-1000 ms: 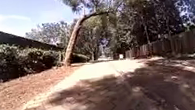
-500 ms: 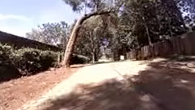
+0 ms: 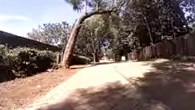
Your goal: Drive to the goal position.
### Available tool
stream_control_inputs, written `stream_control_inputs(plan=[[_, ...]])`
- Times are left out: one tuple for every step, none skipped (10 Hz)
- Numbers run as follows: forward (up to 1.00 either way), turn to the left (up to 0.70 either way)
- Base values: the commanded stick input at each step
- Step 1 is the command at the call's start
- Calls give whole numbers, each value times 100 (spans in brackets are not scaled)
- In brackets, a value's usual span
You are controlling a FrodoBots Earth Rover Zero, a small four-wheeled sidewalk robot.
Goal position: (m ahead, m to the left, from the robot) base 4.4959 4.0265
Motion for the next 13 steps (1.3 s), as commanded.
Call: stream_control_inputs(plan=[[70, 0], [70, 0], [70, 0], [70, 0], [70, 0], [70, 0], [70, 0], [70, 0], [70, 0], [70, 0], [70, -13], [70, -29], [70, -25]])
